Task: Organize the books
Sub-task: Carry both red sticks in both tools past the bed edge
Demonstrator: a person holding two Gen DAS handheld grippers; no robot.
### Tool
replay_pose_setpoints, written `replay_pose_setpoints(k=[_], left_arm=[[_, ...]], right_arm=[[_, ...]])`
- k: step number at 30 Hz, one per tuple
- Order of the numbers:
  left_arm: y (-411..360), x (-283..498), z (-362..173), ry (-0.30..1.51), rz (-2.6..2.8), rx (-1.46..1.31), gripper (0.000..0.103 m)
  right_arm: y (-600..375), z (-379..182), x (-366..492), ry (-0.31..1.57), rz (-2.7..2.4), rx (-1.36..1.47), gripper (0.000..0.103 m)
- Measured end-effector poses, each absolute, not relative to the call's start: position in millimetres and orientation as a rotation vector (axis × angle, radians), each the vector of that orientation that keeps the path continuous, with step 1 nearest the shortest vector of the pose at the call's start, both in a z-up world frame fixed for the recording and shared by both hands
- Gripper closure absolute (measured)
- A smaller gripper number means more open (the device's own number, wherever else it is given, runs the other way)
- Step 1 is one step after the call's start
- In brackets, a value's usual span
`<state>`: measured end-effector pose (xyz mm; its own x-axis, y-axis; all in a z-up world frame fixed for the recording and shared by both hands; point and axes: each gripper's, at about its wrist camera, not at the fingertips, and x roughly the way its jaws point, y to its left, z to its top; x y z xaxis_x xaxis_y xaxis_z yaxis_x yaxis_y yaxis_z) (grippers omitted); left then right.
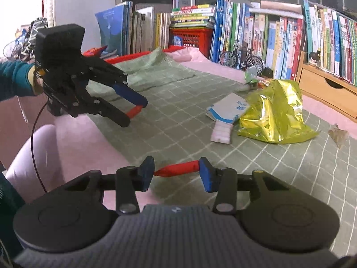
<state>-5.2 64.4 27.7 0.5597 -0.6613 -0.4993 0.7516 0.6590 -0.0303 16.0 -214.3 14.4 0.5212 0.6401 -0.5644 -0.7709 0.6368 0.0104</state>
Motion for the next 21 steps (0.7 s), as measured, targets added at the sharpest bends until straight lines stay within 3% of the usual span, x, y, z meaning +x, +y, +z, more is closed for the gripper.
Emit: replay_pose_setpoints(k=[21], left_arm=[[65,-128,41,0.523,-0.868,0.207,0.061]], right_arm=[[-218,22,-81,0.534,0.728,-0.102,0.055]])
